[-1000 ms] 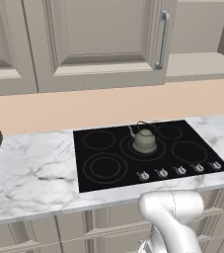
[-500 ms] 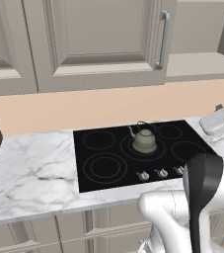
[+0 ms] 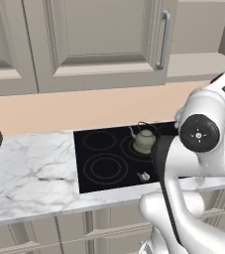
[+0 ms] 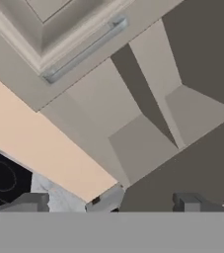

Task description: Pick the pan from the cabinet and place it on the stove. Then turn on the stove burner for the pan.

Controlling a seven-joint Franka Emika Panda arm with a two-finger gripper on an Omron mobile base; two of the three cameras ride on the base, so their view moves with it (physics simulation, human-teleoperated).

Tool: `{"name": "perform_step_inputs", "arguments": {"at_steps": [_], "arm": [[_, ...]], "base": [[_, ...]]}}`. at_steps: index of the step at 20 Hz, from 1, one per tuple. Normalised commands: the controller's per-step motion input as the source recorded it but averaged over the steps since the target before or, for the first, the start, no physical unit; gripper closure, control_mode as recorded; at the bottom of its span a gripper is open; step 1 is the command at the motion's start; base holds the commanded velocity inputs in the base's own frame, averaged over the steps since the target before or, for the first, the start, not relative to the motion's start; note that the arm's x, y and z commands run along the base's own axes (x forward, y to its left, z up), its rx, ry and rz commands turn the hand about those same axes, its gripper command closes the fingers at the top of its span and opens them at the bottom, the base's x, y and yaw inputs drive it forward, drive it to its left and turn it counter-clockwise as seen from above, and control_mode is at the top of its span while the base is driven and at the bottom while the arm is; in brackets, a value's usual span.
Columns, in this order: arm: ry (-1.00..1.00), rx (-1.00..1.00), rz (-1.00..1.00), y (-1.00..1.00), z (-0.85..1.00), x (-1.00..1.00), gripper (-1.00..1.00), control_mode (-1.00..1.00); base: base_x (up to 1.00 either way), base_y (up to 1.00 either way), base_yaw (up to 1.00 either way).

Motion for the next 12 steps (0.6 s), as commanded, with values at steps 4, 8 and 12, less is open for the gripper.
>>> {"name": "perform_step_inputs", "arguments": {"at_steps": [4, 8, 12], "arm": [[0.08, -0.04, -0.04, -0.37, -0.13, 0.66, -1.00, -1.00], [0.09, -0.02, -0.04, -0.42, -0.07, 0.61, -1.00, -1.00], [0.10, -0.01, -0.06, -0.51, -0.02, 0.53, -1.00, -1.00]], "base": [[0.00, 0.00, 0.00], [0.00, 0.00, 0.00], [0.00, 0.00, 0.00]]}}
